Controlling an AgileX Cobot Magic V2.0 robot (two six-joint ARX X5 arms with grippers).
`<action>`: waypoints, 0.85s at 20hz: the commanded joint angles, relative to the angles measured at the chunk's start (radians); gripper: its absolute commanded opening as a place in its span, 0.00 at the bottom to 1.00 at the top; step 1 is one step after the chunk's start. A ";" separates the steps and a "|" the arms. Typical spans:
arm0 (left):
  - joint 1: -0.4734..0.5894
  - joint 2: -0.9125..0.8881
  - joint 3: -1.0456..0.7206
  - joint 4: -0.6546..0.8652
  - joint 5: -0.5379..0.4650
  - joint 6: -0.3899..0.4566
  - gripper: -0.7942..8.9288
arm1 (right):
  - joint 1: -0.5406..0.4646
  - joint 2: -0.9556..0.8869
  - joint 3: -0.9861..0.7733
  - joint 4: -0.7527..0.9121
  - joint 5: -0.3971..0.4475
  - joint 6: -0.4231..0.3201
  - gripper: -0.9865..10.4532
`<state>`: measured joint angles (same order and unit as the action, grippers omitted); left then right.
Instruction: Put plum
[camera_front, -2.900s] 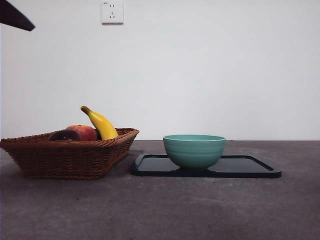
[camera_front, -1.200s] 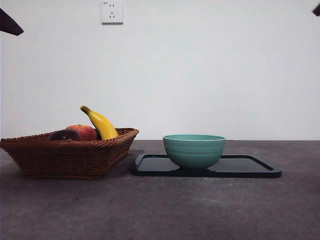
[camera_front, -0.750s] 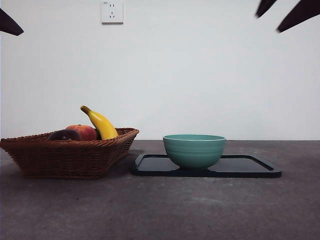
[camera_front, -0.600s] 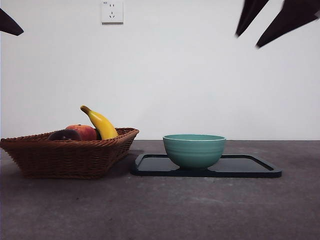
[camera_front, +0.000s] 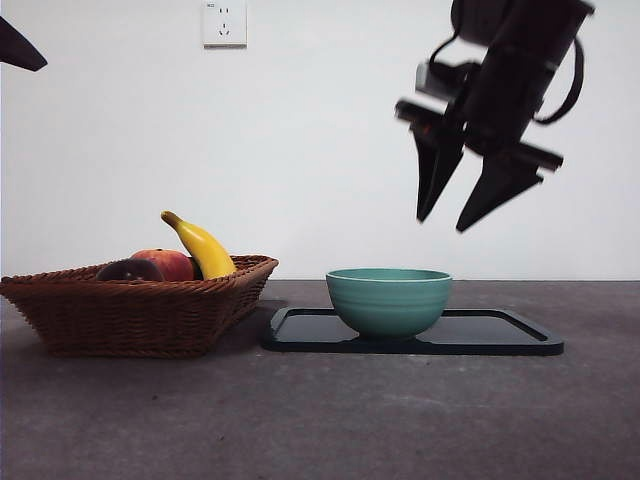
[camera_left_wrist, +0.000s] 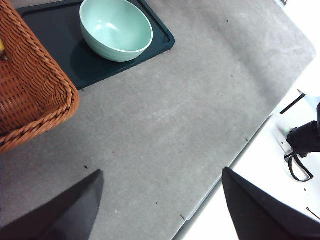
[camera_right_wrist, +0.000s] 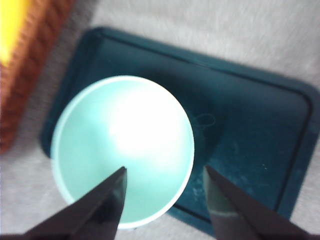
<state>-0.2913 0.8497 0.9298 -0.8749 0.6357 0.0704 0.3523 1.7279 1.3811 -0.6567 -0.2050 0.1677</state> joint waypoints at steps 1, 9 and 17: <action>-0.004 0.005 0.012 0.008 0.009 0.020 0.47 | 0.003 0.060 0.024 0.023 0.005 -0.012 0.30; -0.004 0.005 0.012 0.007 0.009 0.020 0.47 | 0.004 0.182 0.024 0.066 0.020 -0.015 0.30; -0.004 0.005 0.012 0.007 0.009 0.020 0.47 | 0.005 0.182 0.026 0.103 0.030 -0.016 0.09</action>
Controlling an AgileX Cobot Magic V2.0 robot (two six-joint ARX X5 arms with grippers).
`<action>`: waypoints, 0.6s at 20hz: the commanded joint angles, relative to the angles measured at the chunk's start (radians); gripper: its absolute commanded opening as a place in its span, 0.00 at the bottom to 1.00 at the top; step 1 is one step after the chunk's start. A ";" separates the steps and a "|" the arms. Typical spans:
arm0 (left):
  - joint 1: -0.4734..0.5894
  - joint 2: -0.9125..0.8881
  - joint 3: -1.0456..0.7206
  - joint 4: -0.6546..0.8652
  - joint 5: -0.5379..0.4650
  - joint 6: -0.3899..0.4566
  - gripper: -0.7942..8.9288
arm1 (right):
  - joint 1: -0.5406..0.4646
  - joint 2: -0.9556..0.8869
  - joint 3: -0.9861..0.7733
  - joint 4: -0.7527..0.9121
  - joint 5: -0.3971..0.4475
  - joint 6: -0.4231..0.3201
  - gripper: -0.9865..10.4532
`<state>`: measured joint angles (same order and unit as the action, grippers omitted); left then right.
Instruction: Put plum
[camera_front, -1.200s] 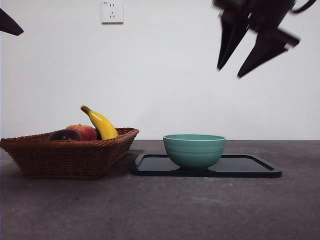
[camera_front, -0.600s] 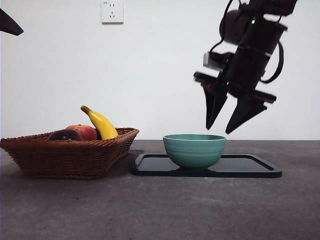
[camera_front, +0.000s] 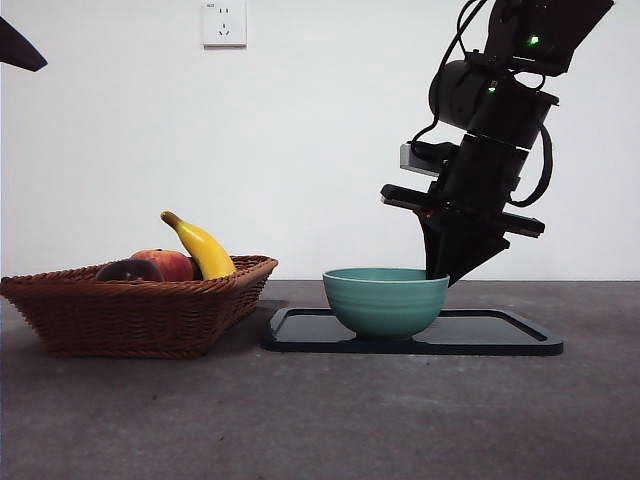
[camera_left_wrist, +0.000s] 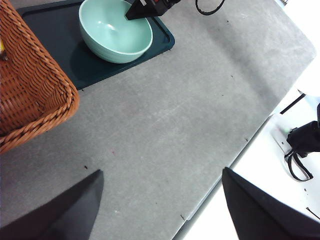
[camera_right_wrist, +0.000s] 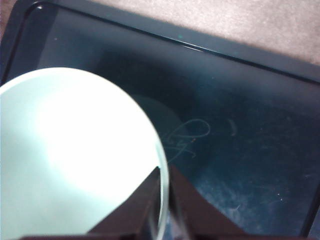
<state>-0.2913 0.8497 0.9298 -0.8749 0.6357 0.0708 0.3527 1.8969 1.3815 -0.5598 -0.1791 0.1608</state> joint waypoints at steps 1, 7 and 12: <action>-0.004 0.005 0.012 0.006 0.009 0.019 0.47 | 0.004 0.002 0.028 0.006 0.004 -0.009 0.09; -0.004 0.005 0.012 0.006 0.009 0.020 0.47 | 0.003 -0.183 0.035 -0.029 -0.005 -0.011 0.09; -0.004 0.005 0.012 0.007 0.009 0.023 0.47 | 0.007 -0.403 0.034 -0.179 -0.008 -0.051 0.09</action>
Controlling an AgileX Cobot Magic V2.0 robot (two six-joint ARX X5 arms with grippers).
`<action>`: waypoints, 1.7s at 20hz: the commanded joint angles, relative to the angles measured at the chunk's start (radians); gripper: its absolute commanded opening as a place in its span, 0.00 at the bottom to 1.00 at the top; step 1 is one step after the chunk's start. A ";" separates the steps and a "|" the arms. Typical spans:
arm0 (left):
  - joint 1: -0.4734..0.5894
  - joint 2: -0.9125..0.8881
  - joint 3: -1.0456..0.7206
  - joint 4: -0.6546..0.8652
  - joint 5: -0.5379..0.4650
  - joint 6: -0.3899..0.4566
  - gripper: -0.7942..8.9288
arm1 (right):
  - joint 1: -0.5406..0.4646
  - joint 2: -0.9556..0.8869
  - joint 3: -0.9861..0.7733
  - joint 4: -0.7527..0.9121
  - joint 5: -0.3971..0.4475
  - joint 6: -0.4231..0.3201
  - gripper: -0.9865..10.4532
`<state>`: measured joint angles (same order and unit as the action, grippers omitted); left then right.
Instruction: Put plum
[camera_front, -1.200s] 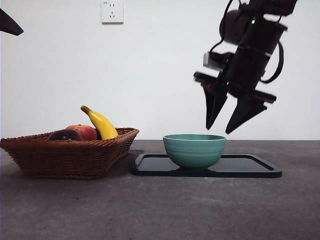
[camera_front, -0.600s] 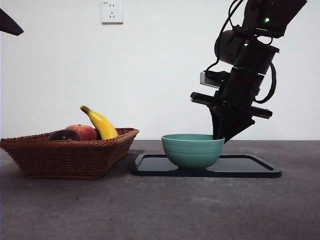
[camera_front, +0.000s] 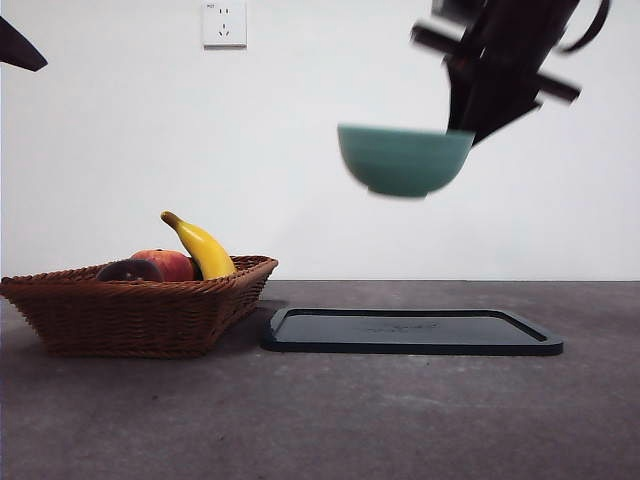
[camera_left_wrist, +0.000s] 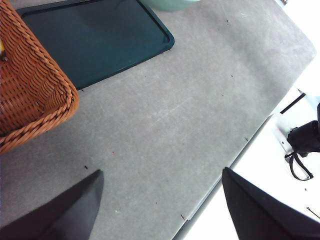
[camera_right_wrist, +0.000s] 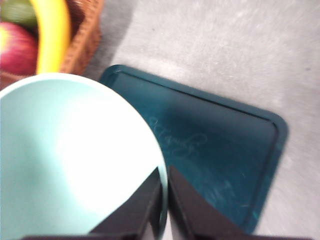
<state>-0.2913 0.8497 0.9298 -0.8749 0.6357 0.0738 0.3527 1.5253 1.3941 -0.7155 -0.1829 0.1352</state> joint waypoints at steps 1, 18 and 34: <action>-0.004 0.005 0.012 0.007 0.009 0.020 0.47 | 0.007 -0.064 0.021 -0.056 -0.004 -0.034 0.09; -0.004 0.005 0.012 0.004 0.009 0.019 0.47 | 0.204 -0.314 -0.469 0.124 0.000 0.027 0.09; -0.004 0.005 0.012 0.000 0.009 0.019 0.47 | 0.234 -0.100 -0.597 0.284 0.028 0.041 0.09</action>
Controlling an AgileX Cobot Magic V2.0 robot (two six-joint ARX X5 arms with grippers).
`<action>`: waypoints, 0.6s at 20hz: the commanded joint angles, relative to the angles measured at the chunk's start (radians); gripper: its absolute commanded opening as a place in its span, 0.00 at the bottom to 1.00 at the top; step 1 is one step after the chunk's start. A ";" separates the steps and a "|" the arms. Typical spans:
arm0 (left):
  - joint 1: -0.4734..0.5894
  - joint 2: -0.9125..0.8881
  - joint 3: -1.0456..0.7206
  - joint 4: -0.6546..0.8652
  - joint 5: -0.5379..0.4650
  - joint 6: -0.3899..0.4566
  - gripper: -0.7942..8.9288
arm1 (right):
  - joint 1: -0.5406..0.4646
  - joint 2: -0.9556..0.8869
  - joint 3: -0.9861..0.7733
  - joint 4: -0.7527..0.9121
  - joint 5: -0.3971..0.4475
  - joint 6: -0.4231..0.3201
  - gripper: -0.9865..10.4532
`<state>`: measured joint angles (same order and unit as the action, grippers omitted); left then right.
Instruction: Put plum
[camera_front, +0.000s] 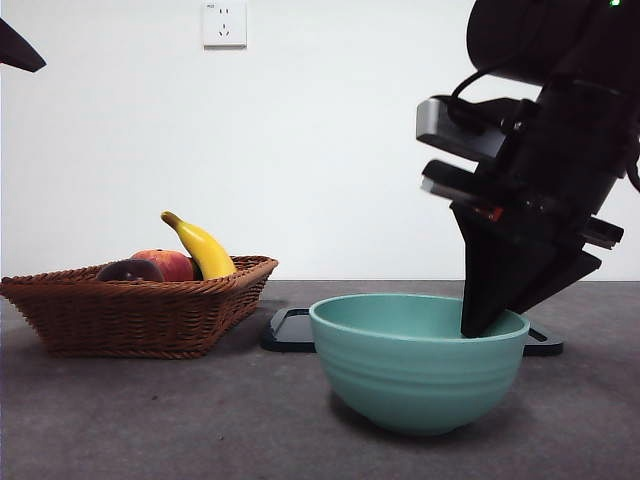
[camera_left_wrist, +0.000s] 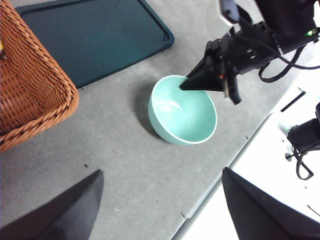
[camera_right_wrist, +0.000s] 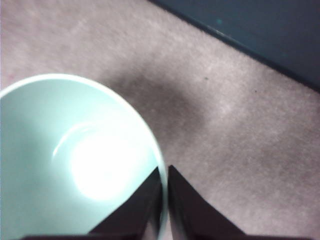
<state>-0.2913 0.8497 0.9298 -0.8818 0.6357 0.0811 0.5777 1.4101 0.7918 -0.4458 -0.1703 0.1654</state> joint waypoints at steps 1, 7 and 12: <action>-0.004 0.005 0.012 0.006 0.009 0.012 0.47 | 0.009 0.015 0.005 0.019 0.015 0.011 0.09; -0.004 0.005 0.012 0.007 0.009 0.012 0.47 | 0.009 0.015 0.005 0.023 0.014 0.018 0.18; -0.004 0.005 0.012 0.006 0.009 0.012 0.47 | 0.009 -0.005 0.009 0.019 0.014 0.038 0.30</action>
<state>-0.2913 0.8497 0.9298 -0.8829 0.6357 0.0811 0.5777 1.4048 0.7918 -0.4324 -0.1577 0.1905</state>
